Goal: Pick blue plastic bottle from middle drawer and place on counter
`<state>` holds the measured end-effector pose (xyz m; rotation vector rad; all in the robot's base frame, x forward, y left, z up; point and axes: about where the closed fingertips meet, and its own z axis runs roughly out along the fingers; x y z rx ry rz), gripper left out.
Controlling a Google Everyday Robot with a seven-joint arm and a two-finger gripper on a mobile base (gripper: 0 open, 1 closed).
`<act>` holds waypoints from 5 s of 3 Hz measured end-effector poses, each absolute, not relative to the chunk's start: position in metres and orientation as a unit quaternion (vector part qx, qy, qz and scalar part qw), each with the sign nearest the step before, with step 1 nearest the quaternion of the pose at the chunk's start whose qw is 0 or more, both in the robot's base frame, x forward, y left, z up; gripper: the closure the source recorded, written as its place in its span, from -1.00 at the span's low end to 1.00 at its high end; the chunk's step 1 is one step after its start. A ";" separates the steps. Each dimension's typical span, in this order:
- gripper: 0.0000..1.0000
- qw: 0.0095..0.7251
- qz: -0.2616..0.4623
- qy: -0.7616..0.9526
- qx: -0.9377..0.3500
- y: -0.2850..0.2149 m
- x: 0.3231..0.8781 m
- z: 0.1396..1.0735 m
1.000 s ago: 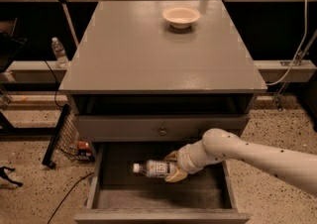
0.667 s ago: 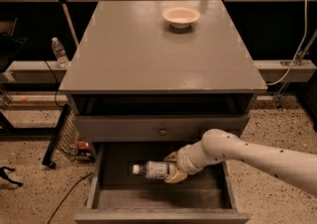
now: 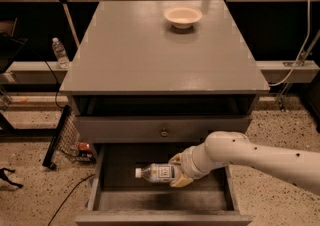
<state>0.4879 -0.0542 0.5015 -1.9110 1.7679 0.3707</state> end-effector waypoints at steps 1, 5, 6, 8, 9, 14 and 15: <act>1.00 0.260 0.066 0.672 -0.690 -0.093 0.463 0.559; 1.00 0.283 0.001 0.649 -0.706 -0.118 0.492 0.637; 1.00 0.301 -0.025 0.629 -0.717 -0.127 0.513 0.679; 1.00 0.309 -0.072 0.588 -0.744 -0.119 0.537 0.738; 1.00 0.309 -0.072 0.588 -0.744 -0.119 0.537 0.738; 1.00 0.294 -0.160 0.524 -0.783 -0.116 0.577 0.859; 1.00 0.283 -0.156 0.505 -0.800 -0.109 0.602 0.871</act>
Offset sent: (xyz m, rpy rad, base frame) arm -0.0310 -0.0596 0.0809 -0.1070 -0.1326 -0.1262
